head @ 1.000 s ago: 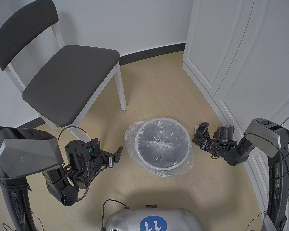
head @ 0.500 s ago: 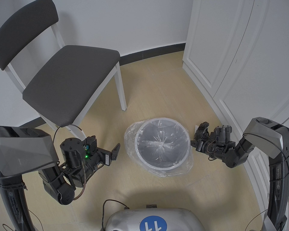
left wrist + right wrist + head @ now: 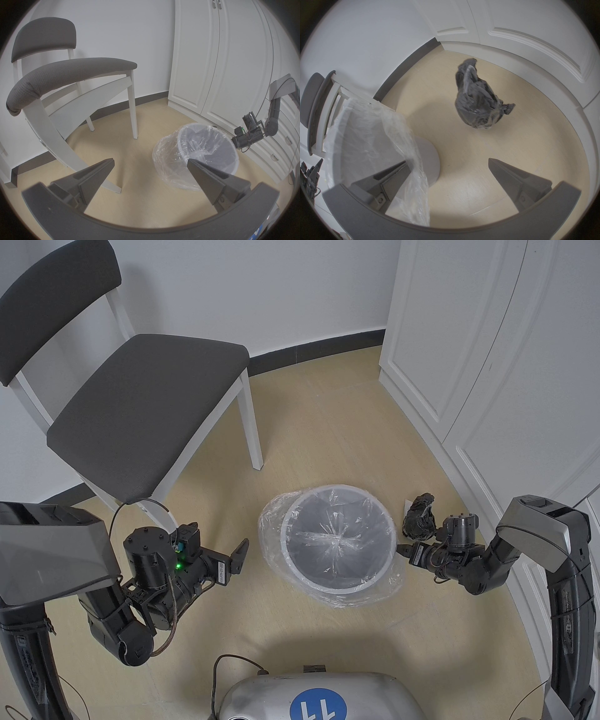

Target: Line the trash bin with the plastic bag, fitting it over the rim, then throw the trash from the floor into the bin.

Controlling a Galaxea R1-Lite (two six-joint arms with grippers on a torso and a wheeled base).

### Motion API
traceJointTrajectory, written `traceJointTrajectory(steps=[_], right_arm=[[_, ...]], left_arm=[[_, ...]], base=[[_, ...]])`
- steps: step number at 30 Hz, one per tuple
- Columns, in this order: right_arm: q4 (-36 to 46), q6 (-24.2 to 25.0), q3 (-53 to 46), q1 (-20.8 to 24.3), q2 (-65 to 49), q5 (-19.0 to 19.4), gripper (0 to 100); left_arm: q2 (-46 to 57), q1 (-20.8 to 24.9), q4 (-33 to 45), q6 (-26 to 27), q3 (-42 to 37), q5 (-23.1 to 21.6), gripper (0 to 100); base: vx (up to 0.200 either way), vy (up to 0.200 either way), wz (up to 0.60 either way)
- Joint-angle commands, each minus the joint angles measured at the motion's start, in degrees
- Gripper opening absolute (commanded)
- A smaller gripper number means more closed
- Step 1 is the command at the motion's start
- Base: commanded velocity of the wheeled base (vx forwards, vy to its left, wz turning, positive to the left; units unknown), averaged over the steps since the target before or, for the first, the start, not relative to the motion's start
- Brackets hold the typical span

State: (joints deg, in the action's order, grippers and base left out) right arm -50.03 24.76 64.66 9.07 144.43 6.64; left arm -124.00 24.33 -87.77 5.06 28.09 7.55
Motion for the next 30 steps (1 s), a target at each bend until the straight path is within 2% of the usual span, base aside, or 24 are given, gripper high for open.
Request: traceJointTrajectory(steps=[1, 8, 11, 12, 14, 15, 17, 19, 25, 28, 30], right_arm=[[-0.2, -0.1, -0.2, 0.2, 1.2, 0.0, 100], [-1.5, -1.5, -4.1, 1.0, -4.3, 0.0, 100], [-3.9, -4.2, -8.8, 1.9, -9.3, 0.0, 100], [-4.4, -7.5, -11.9, 2.2, -12.9, 0.0, 100], [-4.5, -10.8, -14.5, 2.3, -15.9, -0.1, 100], [-4.5, -14.6, -17.4, 2.0, -19.5, -0.1, 100], [-4.1, -17.8, -19.9, 1.6, -23.0, -0.3, 100], [-3.8, -18.9, -21.1, 1.2, -24.7, -0.6, 100], [-3.0, -23.7, -22.2, -7.3, -25.9, -1.2, 100], [-0.9, -26.4, -21.4, -12.1, -24.5, 0.9, 100], [-0.5, -26.4, -20.4, -13.5, -23.4, 2.9, 100]], left_arm=[[-0.1, 0.3, 0.0, 0.0, -0.2, 0.0, 100], [0.1, 0.5, 0.0, 0.0, -0.7, -0.2, 100], [1.1, 0.4, 0.0, 0.0, -0.8, -0.6, 100], [1.7, 0.4, 0.0, -0.3, -0.9, -0.7, 100], [2.2, 0.4, 0.0, -0.7, -0.9, -0.7, 100], [2.8, 0.4, 0.0, -1.0, -0.9, -0.7, 100], [3.0, 0.4, 0.0, -0.8, -0.5, -0.4, 100], [3.1, 0.5, 0.0, -0.7, -0.4, -0.3, 100], [6.1, 1.7, 0.0, -1.0, -0.4, -0.4, 100], [6.8, 1.8, -0.1, -1.9, 1.4, -0.4, 100], [7.9, 2.0, -0.1, -4.1, 2.4, -0.5, 100]], base=[[0.000, 0.000, 0.00], [0.000, 0.000, 0.00], [0.000, 0.000, 0.00], [0.000, 0.000, 0.00], [0.000, 0.000, 0.00], [0.000, 0.000, 0.00], [0.000, 0.000, 0.00], [0.000, 0.000, 0.00], [0.000, 0.000, 0.00], [0.000, 0.000, 0.00], [0.000, 0.000, 0.00]])
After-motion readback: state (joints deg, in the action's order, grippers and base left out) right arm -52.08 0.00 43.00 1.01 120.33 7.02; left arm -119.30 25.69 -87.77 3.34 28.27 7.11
